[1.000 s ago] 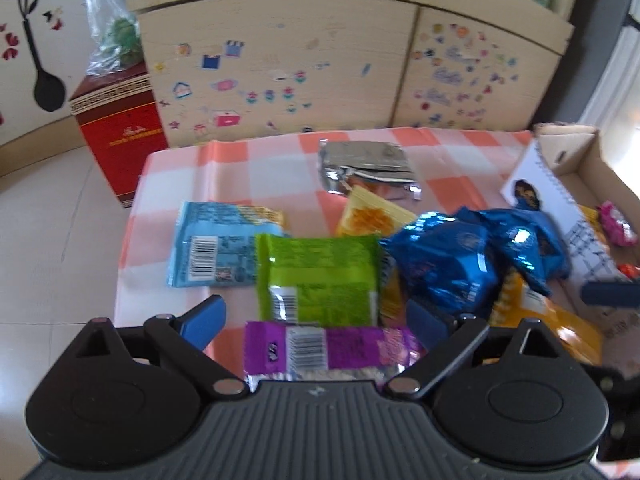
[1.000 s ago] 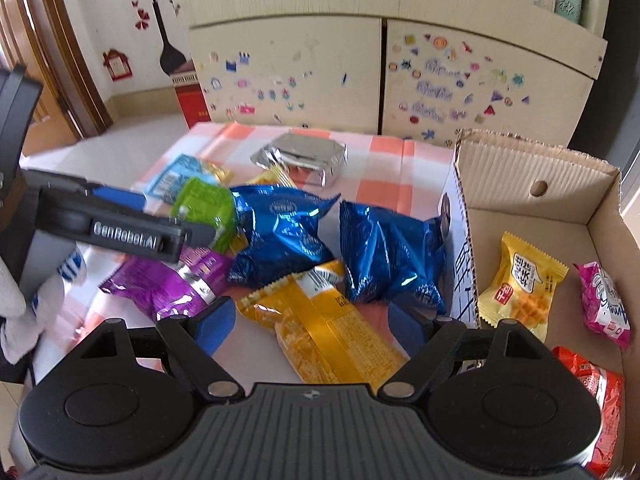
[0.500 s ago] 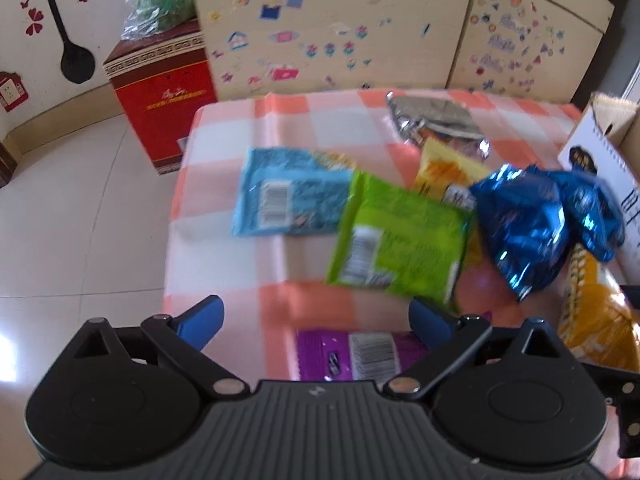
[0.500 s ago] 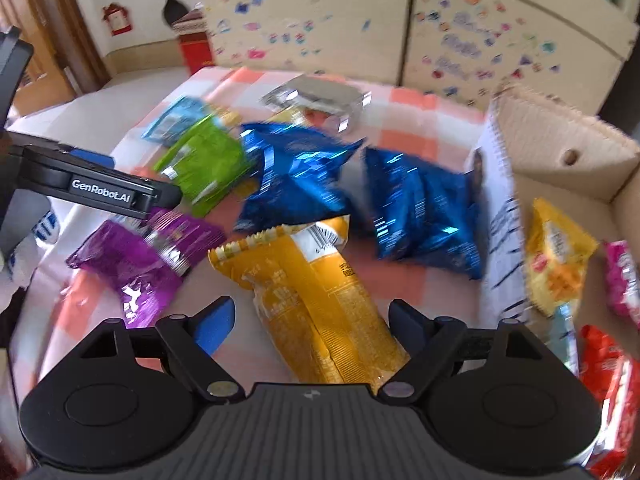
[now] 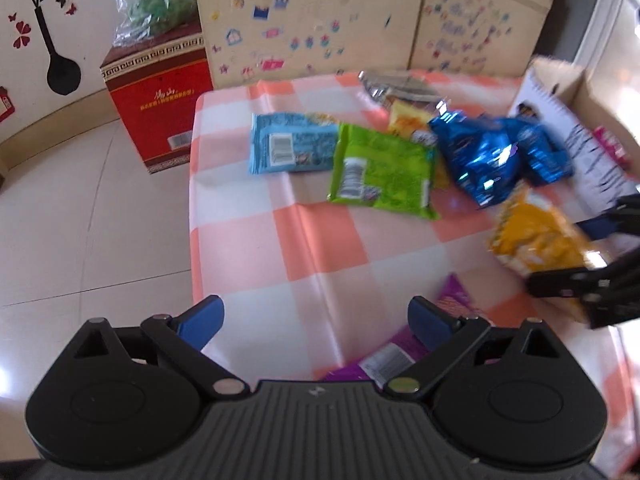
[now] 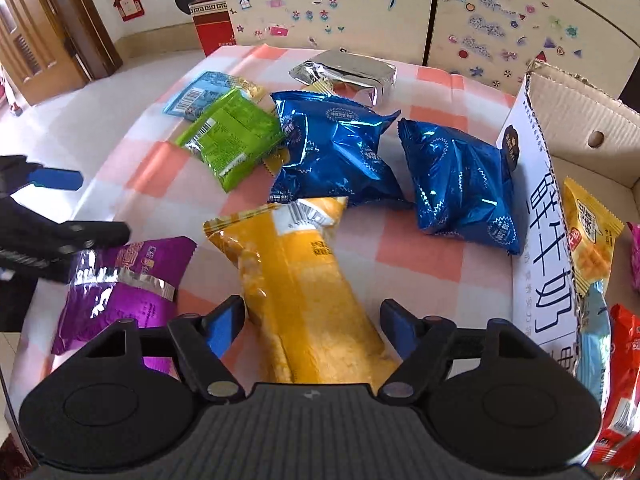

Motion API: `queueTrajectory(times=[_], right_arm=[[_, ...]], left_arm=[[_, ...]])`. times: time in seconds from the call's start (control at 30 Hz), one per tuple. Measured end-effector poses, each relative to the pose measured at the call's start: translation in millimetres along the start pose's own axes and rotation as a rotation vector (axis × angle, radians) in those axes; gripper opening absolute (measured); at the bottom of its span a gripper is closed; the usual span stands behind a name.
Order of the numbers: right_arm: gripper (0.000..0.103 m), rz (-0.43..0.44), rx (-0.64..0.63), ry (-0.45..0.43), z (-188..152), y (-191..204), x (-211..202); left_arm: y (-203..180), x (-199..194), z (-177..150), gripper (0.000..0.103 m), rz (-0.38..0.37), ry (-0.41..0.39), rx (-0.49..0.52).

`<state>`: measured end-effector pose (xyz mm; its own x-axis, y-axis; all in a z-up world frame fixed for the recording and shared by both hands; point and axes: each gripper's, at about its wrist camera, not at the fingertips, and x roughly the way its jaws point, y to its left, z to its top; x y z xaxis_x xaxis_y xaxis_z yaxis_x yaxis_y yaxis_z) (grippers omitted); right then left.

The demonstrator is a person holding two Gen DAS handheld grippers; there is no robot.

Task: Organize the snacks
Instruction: 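Grasp the long yellow packet with the right gripper while left gripper approaches purple packet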

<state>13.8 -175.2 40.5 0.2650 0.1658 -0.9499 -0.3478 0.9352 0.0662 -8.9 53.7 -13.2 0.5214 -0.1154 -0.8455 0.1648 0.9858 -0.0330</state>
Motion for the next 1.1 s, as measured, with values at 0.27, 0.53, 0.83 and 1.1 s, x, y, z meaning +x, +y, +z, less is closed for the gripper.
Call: queueTrajectory(times=[0.27, 0.53, 0.83, 1.1], right_arm=[[0.081, -0.006, -0.003, 0.000, -0.4, 0.3, -0.2], [0.085, -0.010, -0.017, 0.002, -1.2, 2.6, 1.4], [0.096, -0.028, -0.039, 0.006, -1.0, 6.5, 6.2], [0.101, -0.062, -0.043, 0.003, -1.5, 5.1, 10.5]], left_arm=[[-21.8, -29.0, -15.5, 0.098, -0.154, -0.045, 0.174], [-47.8, -13.8, -27.5, 0.098, -0.183, 0.010, 0.350], [-63.0, 9.9, -30.1, 0.099, -0.181, 0.052, 0.452], [-62.3, 16.6, -28.7, 0.103, -0.206, 0.047, 0.427]])
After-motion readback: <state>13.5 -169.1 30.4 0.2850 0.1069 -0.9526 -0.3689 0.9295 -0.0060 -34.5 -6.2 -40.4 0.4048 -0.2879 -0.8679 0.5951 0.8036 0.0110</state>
